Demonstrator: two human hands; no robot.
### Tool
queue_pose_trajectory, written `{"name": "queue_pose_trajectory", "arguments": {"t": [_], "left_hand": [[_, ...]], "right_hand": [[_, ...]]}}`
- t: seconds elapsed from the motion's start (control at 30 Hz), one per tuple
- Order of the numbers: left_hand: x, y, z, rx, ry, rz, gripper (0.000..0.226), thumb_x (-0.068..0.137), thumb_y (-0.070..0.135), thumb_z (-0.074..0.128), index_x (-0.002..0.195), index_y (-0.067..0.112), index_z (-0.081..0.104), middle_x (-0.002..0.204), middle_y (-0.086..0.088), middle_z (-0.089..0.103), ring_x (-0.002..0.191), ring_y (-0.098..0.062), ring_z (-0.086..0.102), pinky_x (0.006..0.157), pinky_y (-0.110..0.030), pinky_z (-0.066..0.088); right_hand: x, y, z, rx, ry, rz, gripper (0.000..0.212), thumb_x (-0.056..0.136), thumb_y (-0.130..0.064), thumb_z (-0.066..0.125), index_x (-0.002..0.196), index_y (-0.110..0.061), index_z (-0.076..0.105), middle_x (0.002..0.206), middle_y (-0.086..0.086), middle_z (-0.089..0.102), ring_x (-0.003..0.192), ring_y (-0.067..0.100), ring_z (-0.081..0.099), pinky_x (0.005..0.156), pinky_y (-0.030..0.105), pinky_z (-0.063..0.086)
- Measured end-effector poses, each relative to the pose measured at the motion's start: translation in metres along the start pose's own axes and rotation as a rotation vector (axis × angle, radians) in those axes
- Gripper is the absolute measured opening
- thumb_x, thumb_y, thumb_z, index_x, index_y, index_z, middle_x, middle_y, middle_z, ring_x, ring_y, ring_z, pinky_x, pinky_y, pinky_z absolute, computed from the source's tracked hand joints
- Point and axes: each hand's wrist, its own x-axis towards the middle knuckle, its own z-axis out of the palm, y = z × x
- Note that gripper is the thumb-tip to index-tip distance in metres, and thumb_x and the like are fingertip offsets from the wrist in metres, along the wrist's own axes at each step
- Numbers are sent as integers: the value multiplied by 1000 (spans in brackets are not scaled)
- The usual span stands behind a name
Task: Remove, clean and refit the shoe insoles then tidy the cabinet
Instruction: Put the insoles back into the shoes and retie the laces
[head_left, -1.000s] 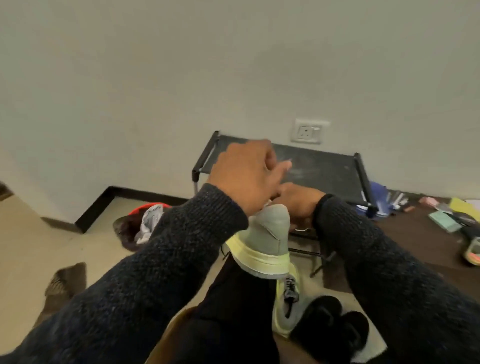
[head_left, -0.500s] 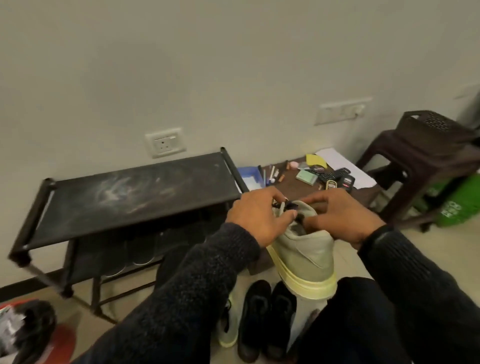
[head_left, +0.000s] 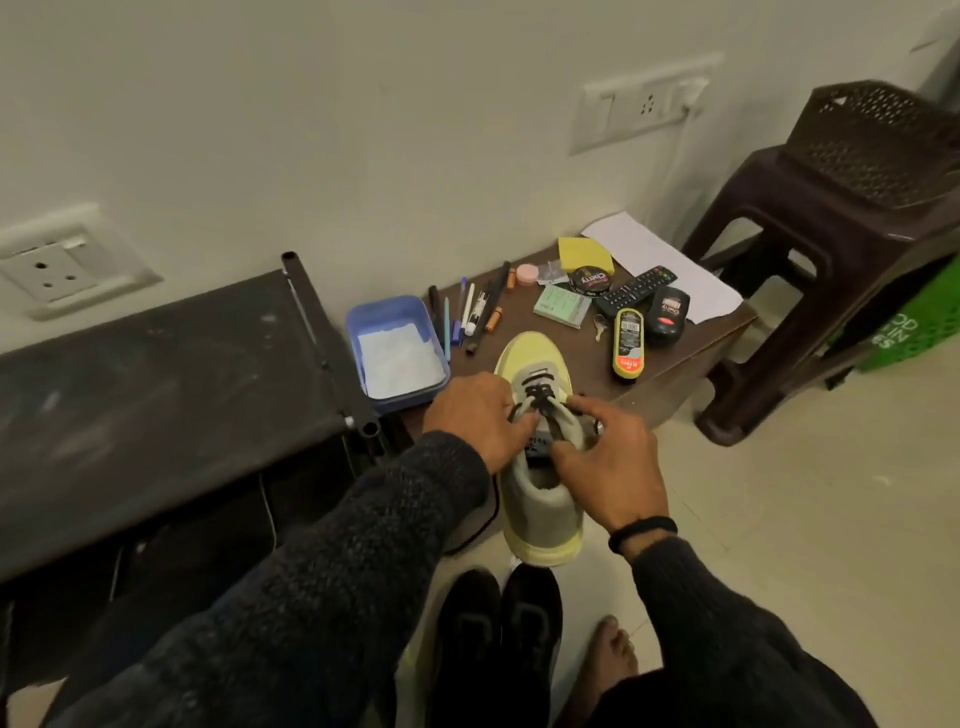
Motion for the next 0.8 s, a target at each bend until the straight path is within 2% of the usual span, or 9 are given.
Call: {"name": "queue_pose_trajectory", "arguments": {"t": [0.1,0.2,0.3,0.37,0.43,0.53,0.63,0.73,0.8], "left_hand": [[23,-9,12,-37,-21,-7,38,85,48,71,67,26,46,73,4,58,75,-17,57,65,-31,44],[34,-13,22,-46,-1,16,33,82,49,73,74,30,47,78,8,61,77,-15,59,70,-34,52],[37,-13,21,-63,-23,21,32,83,46,73,81,31,45,82,11,57,77,-12,56,71,-32,52],[38,-14,20,-46,-34,34,31,85,44,72,89,31,45,87,11,58,81,-11,56,76,-30,48],[39,-15,18,-25,-30,57,29,88,41,70,94,30,44,91,11,58,86,-12,54,82,-29,41],[45,-14,17,-30,14,89,24,89,34,68,92,30,44,85,13,55,84,-15,54,85,-34,42],[55,-13,14,-34,41,67,22,89,33,68,94,29,47,84,12,55,86,-17,54,88,-38,43],[62,-12,15,-25,34,73,23,90,41,68,100,29,51,92,9,59,88,-16,58,85,-36,49],[61,-14,16,-12,16,77,27,90,50,67,103,31,53,98,7,61,91,-16,59,81,-35,52]], "right_hand": [[19,12,20,-28,-21,34,50,80,-17,75,129,-20,66,123,0,69,110,17,63,93,31,53],[43,18,20,-77,-85,109,43,81,-36,80,120,-23,65,115,-1,67,105,18,63,88,35,55],[68,14,12,-236,-117,159,58,74,-48,84,120,-25,56,121,4,56,101,22,60,76,33,50],[76,13,9,-296,-139,124,63,76,-42,83,129,-26,54,122,3,57,100,21,59,69,27,44],[80,14,5,-250,-184,108,55,80,-32,82,129,-25,58,108,-2,64,90,14,60,63,24,45],[87,17,2,-217,-184,93,55,81,-25,81,131,-24,58,106,-6,65,93,13,62,75,32,56],[89,16,8,-214,-175,107,53,83,-22,78,131,-25,57,113,-4,66,97,16,63,81,36,58],[89,18,13,-274,-112,28,50,84,-41,77,128,-25,58,116,-3,66,97,16,64,79,36,58],[86,21,11,-302,-92,-46,62,79,-64,72,127,-27,58,115,-6,64,95,13,64,76,32,57]]}}
